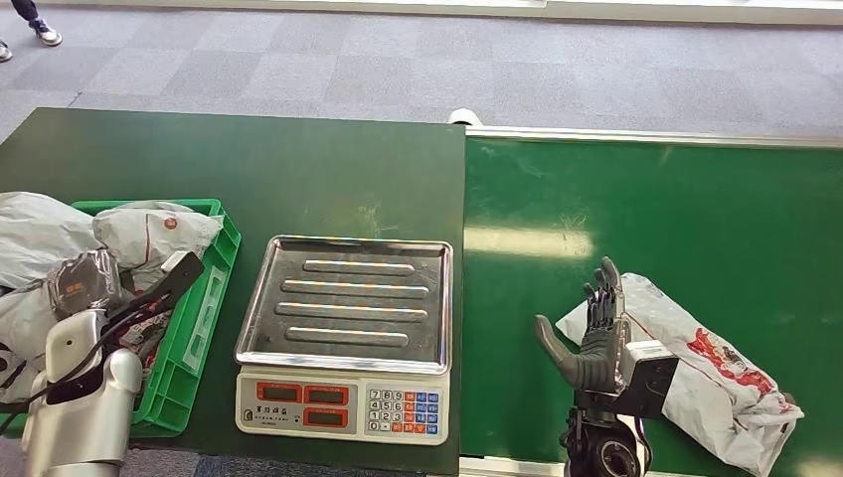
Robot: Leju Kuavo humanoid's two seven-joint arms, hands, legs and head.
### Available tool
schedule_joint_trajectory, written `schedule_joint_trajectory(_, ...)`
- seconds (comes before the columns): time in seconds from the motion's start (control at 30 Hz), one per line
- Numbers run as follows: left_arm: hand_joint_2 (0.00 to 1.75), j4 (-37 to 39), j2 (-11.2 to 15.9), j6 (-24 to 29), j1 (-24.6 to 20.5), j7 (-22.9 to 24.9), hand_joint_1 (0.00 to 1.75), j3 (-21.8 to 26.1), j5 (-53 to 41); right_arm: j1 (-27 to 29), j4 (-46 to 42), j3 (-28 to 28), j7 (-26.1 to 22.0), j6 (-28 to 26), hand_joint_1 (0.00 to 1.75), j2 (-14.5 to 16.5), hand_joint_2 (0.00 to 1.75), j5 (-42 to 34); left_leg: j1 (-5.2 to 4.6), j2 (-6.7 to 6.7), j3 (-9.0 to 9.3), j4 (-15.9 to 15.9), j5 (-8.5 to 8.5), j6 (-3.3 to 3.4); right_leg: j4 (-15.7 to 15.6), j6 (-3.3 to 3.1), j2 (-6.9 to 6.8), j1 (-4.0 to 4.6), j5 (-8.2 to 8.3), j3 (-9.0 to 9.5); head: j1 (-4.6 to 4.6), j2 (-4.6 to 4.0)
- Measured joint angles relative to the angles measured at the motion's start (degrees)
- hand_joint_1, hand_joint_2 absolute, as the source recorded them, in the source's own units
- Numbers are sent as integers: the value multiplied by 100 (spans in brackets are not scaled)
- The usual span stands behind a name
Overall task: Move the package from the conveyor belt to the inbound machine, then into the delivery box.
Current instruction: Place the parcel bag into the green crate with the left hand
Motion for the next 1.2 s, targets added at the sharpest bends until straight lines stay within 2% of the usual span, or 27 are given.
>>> schedule_joint_trajectory(0.07,175,55,23,-26,-7,13,7,-9,0,1,-11,-19,1,1,0,10,175,5,0,1,0,0,0,0,0,0,1,0,0,0,0,0)
schedule_joint_trajectory(0.1,175,72,30,-22,-8,27,0,-11,0,2,-16,-23,1,2,0,13,175,8,0,1,0,0,0,0,0,0,1,-1,0,0,0,0)
schedule_joint_trajectory(0.4,175,62,34,608,-3,11,0,-17,-48,67,-96,-41,21,-1,0,42,175,13,0,0,0,0,0,0,0,0,0,0,0,1,0,0)
schedule_joint_trajectory(0.5,175,5,31,1261,16,-164,0,-16,121,69,-118,-44,48,-10,0,62,175,14,0,-1,0,0,0,0,0,0,0,0,0,1,0,0)
schedule_joint_trajectory(0.6,175,-244,-15,2055,76,-581,0,-21,462,68,-122,-35,57,-64,0,63,175,-5,-1,-1,0,0,0,0,0,0,0,-1,0,0,0,0)
schedule_joint_trajectory(0.67,175,-445,-71,2314,116,-762,0,-40,592,68,-122,-20,48,-101,0,63,175,-28,-1,-3,-1,0,0,1,0,0,0,-2,0,1,0,0)
schedule_joint_trajectory(1.07,175,-840,-227,2419,182,-848,0,-84,654,68,-122,-4,20,-117,0,61,175,-44,0,-4,0,0,0,0,0,0,-1,-1,0,2,0,0)
schedule_joint_trajectory(1.13,175,-867,-241,2564,196,-978,0,-93,739,67,-121,2,11,-126,0,61,175,-58,0,-4,-1,0,0,0,0,0,-1,-1,0,2,0,0)
schedule_joint_trajectory(1.2,175,-997,-274,2799,228,-1387,0,-97,883,62,-115,23,-9,-149,0,56,175,-94,-1,-4,-2,0,0,0,0,0,-1,-1,0,1,0,0)
